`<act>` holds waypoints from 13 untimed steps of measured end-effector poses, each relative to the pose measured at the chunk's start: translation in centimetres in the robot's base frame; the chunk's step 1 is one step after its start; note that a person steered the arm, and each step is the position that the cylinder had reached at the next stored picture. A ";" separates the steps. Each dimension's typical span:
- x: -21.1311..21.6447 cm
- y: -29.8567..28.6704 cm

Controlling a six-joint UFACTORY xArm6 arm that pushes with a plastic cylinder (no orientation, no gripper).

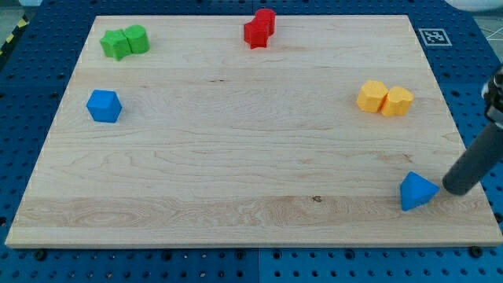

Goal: Move blue triangle towards top left

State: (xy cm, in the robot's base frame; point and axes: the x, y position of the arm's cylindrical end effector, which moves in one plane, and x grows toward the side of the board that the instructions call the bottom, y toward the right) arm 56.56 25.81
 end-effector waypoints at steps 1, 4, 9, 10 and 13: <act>1.3 0.0; 1.5 -2.9; 0.3 -6.9; -0.2 -8.5; -5.3 -15.2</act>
State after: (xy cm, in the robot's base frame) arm 51.28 10.60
